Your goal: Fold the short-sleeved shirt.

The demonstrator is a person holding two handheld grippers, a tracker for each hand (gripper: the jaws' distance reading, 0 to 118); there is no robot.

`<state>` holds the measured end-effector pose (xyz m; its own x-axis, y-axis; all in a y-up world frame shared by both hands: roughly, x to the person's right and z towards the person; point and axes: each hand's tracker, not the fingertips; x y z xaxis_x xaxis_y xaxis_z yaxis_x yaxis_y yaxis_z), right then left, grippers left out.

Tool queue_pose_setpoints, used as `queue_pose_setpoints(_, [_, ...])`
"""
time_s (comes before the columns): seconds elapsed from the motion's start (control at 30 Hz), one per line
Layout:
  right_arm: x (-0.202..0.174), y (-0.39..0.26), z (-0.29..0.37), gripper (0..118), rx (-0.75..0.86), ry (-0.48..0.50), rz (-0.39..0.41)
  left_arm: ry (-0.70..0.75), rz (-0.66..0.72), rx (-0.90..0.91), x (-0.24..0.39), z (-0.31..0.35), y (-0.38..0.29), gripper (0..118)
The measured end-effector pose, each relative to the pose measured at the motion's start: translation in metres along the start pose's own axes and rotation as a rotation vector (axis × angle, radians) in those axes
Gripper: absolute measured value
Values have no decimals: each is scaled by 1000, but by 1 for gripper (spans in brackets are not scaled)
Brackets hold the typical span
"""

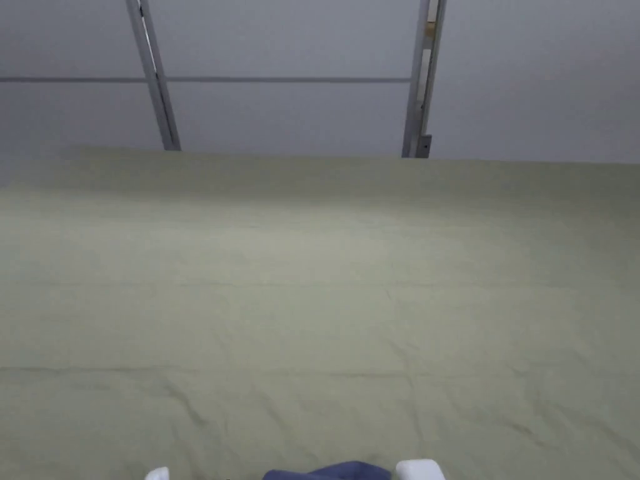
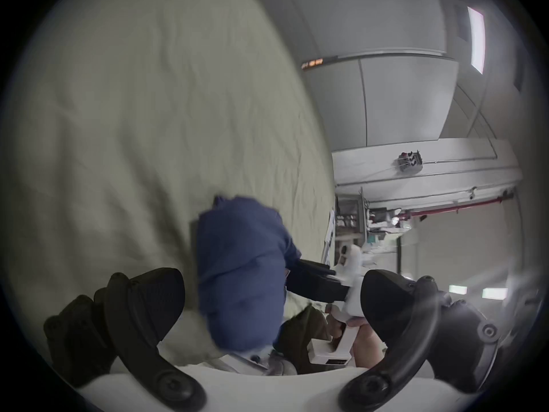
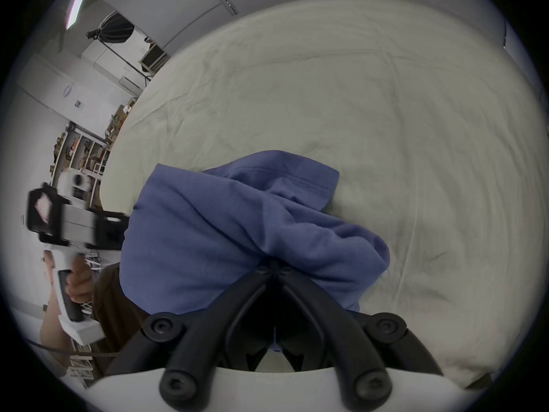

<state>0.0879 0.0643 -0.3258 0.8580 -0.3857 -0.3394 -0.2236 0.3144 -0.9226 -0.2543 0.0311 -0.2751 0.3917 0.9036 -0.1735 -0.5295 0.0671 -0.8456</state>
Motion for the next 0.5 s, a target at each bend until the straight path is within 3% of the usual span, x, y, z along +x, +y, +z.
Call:
queue_pose_setpoints(0.07, [1,-5,-2,2,14,6,-13,43,64,-60,-12,-12,-12,118])
queue_pose_setpoints(0.1, [4,-7,-2,2,24,14,-24,103,112,-75,-16,-26,-17,95])
queue_pose_setpoints(0.13, [7,-9,-1,2,39,34,-47,129,138,-94,-20,-28,-23,57])
queue_pose_setpoints(0.2, [18,-15,3,2,66,124,-146,185,109,-14,-15,-21,-18,42])
queue_pose_setpoints(0.27, [31,-20,14,2,96,236,-267,72,155,-15,-14,-10,-18,36])
queue_pose_setpoints(0.33, [36,-22,32,2,208,372,-315,65,118,1,-11,11,-16,34])
queue_pose_setpoints(0.4, [33,-15,48,2,284,435,-324,52,75,72,-6,43,-4,34])
queue_pose_setpoints(0.5, [16,10,64,2,332,409,-282,45,54,197,-5,112,20,34])
